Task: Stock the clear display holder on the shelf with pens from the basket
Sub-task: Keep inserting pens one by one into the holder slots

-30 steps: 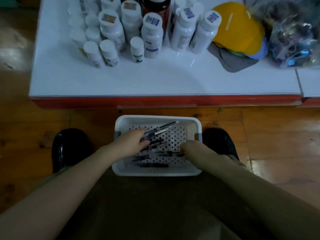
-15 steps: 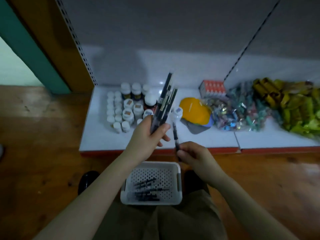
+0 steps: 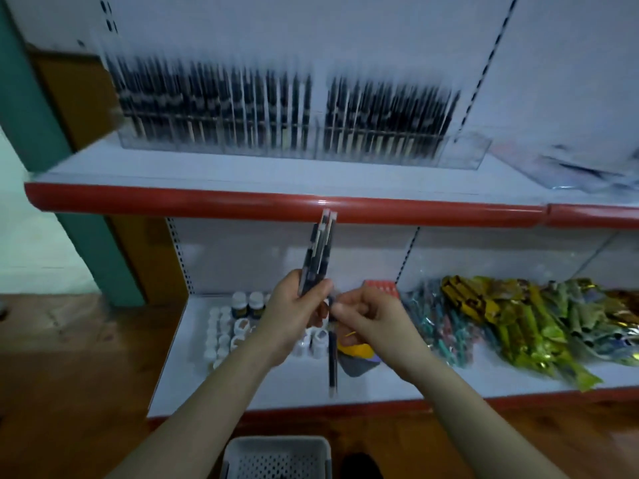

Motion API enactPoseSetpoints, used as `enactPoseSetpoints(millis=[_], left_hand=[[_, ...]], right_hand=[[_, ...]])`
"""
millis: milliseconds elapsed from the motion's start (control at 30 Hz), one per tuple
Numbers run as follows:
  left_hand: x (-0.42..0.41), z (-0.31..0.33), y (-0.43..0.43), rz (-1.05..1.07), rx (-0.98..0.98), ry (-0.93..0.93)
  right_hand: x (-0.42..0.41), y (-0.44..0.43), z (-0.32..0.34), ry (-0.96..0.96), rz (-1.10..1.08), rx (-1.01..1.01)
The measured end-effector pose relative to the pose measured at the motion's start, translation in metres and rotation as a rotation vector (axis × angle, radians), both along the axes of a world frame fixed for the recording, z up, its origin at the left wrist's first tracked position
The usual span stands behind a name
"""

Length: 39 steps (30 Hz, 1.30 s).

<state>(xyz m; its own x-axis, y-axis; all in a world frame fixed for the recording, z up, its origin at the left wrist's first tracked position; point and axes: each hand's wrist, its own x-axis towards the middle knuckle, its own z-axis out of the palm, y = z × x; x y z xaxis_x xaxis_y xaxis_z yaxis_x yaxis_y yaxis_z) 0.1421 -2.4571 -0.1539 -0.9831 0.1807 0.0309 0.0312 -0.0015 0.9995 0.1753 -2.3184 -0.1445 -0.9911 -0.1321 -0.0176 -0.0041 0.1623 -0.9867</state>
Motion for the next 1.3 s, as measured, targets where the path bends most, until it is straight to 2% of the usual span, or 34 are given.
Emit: enactPoseSetpoints(millis=[133,233,400,567,867,1100,1300], left_hand=[[0.025,-0.007,0.004,-0.009,-0.05,-0.005],[0.04,-0.011,0.003,-0.011,-0.09,-0.015],[0.06,0.001,-0.001,-0.004,-0.059,-0.005],[0.068,0.024,0.006,-0.083,-0.084,0.108],[0.019,0.062,0.042,-0.078,-0.023,0.203],[-0.009,0.082,0.055,-0.023,0.017,0.243],[-0.03,0.101,0.068,-0.086,0.022,0.299]], right_hand=[[0.014,0.005,-0.005,-0.074,0.015,0.111],[0.025,0.009,-0.007,-0.084,-0.001,0.11],[0.034,0.01,0.008,0.0,-0.099,0.008],[0.034,0.018,0.029,0.073,-0.181,-0.154],[-0.008,0.045,0.075,0.228,-0.302,-0.186],[-0.037,0.078,0.105,0.233,-0.404,-0.219],[-0.066,0.115,0.125,0.302,-0.516,-0.157]])
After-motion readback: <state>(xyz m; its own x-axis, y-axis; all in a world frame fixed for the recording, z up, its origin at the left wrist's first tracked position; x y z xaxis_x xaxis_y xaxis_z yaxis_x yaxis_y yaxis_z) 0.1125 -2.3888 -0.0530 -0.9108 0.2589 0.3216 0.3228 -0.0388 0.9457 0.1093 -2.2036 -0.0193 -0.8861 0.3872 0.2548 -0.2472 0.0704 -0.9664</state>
